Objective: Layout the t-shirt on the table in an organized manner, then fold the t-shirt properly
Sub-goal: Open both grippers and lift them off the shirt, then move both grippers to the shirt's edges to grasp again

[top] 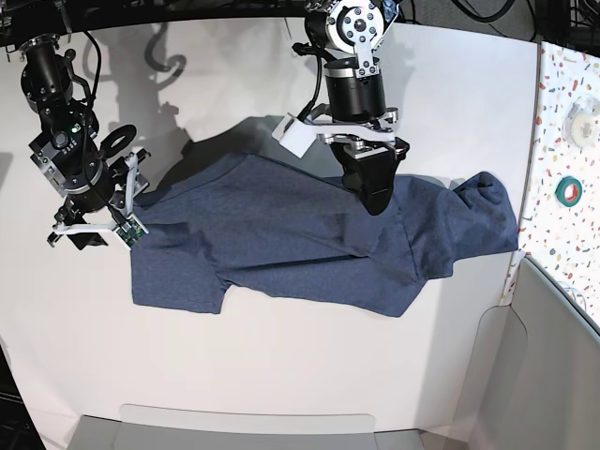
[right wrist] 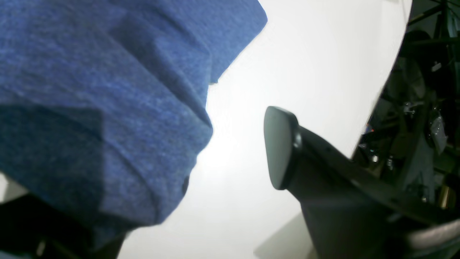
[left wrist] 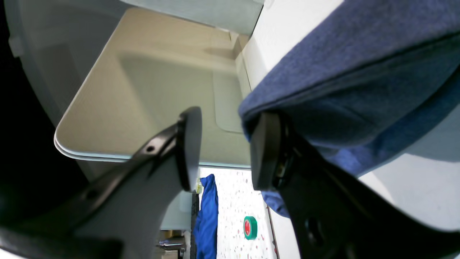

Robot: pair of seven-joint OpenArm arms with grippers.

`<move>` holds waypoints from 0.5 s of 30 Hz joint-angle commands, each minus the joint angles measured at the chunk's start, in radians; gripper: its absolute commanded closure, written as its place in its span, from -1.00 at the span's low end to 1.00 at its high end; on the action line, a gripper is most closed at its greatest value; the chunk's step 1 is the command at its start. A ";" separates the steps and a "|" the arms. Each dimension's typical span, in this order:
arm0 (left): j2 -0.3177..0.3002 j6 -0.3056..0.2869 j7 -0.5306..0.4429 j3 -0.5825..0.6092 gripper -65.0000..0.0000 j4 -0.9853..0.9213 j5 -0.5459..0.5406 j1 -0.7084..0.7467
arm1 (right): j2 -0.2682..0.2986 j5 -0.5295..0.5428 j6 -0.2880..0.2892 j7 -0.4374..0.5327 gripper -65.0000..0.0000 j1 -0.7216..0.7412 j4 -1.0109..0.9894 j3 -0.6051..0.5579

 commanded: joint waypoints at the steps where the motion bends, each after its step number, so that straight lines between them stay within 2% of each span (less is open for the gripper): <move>1: -0.061 -0.133 -0.007 0.071 0.31 0.000 -0.062 0.121 | 0.020 -0.008 -0.006 0.012 -0.17 0.016 0.015 0.008; 7: -0.164 -0.318 -0.006 0.065 0.31 0.000 -0.062 0.117 | 0.026 -0.009 0.116 0.010 -0.17 0.024 0.015 0.012; 9: -0.182 -0.331 -0.004 0.061 0.31 0.000 -0.062 0.113 | 0.026 -0.009 0.133 0.010 -0.17 0.024 0.015 0.012; 15: -0.188 -0.331 0.039 0.060 0.31 0.002 -0.062 0.074 | 0.023 -0.009 0.134 0.010 -0.17 0.024 0.016 0.014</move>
